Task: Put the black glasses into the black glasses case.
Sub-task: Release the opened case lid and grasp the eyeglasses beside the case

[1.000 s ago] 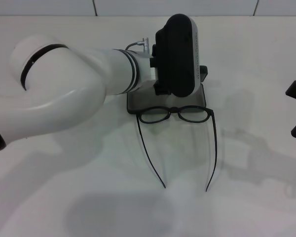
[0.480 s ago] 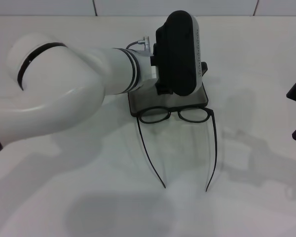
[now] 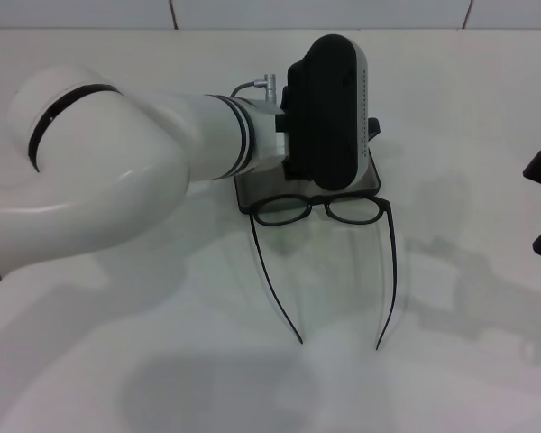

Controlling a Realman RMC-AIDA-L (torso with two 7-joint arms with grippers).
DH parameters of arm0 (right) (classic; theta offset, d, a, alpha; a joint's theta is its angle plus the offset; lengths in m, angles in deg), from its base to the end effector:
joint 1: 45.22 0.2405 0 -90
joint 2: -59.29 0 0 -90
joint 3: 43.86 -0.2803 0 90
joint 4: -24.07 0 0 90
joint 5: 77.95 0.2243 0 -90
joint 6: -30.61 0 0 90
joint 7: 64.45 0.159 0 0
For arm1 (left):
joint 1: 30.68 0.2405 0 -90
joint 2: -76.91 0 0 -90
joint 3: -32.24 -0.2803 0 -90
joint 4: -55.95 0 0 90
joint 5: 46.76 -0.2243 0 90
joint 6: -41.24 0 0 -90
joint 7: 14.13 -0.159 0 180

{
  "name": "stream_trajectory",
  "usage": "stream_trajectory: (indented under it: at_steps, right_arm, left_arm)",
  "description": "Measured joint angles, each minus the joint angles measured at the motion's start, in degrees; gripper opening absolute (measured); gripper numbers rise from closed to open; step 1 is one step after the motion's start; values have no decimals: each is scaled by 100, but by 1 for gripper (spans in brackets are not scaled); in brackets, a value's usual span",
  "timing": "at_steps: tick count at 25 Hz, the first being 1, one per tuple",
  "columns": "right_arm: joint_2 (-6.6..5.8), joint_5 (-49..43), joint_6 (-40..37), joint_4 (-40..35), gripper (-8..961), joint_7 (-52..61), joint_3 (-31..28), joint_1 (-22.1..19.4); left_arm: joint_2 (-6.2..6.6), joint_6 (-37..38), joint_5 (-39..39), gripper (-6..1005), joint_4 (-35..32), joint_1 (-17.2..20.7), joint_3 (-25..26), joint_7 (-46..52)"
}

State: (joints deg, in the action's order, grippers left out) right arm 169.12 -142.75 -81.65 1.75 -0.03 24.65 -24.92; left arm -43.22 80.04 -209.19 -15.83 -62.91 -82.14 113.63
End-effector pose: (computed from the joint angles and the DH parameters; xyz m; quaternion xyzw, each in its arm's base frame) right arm 0.2791 0.2746 0.0269 -0.8528 0.1280 0.5025 0.0623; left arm -0.1467 0.4020 -0.1313 -0.9191 0.1792 0.1668 0.3087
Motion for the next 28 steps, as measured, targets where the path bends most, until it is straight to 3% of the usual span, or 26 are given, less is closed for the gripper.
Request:
stream_trajectory:
  at_steps: [28]
  right_arm:
    - [21,6,5,0,853,1,-5,-15]
  left_arm:
    - [-1,-258,0,252,25,77,-128,-365]
